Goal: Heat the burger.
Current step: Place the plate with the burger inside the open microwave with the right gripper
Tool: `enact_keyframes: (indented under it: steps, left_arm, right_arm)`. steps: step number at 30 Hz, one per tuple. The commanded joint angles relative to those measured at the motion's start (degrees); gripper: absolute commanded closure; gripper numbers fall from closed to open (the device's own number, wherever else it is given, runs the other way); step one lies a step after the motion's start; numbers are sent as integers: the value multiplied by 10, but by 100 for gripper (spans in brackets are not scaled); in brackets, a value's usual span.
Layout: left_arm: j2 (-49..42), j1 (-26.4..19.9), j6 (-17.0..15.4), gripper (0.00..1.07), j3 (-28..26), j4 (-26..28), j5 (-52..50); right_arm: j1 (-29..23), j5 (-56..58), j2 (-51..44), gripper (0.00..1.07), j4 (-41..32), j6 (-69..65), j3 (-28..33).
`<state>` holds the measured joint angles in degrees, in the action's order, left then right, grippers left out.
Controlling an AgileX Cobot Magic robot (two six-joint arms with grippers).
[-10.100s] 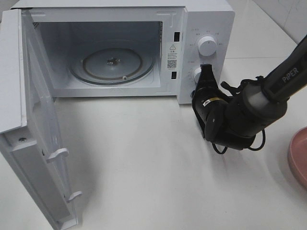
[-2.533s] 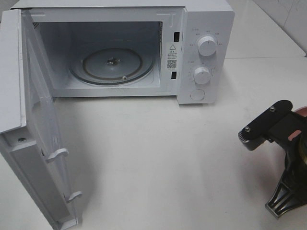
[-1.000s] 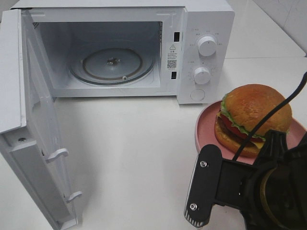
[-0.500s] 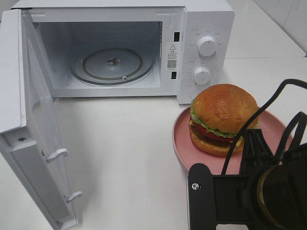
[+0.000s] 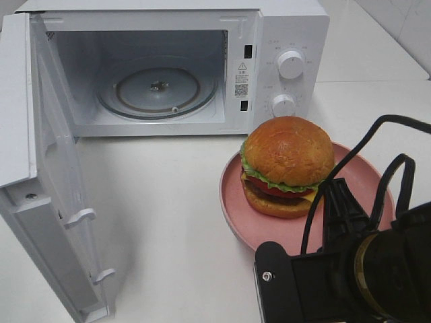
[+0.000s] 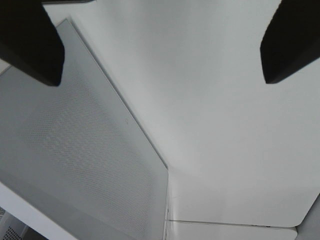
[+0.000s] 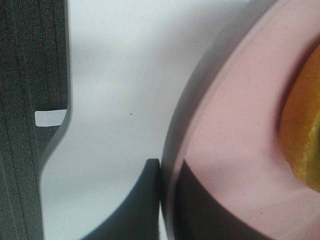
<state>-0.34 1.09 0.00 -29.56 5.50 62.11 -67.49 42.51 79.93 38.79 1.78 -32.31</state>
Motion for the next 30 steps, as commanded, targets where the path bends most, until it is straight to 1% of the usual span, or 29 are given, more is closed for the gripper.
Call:
enact_keyframes:
  steps: [1, 3, 6, 10, 21, 27, 30]
  left_arm:
    - [-9, -1, 0, 7, 0, 5, -8]
    - [-9, -1, 0, 7, 0, 5, -8]
    - [-9, -1, 0, 7, 0, 5, -8]
    - [-9, -1, 0, 7, 0, 5, -8]
    - [-9, -1, 0, 7, 0, 5, -8]
    - [-9, -1, 0, 7, 0, 5, -8]
    - [-9, -1, 0, 7, 0, 5, -8]
  right_arm:
    - [-2, -7, -6, 107, 37, 7, -1]
    - [-2, -17, -6, 107, 39, 42, -1]
    - [-2, -22, -6, 107, 39, 50, -1]
    - [2, -56, -6, 107, 44, 100, -1]
    - [2, -119, -6, 107, 80, 143, -1]
    - [2, -127, -6, 107, 80, 174, -1]
    - [15, -135, -6, 107, 78, 191, -1]
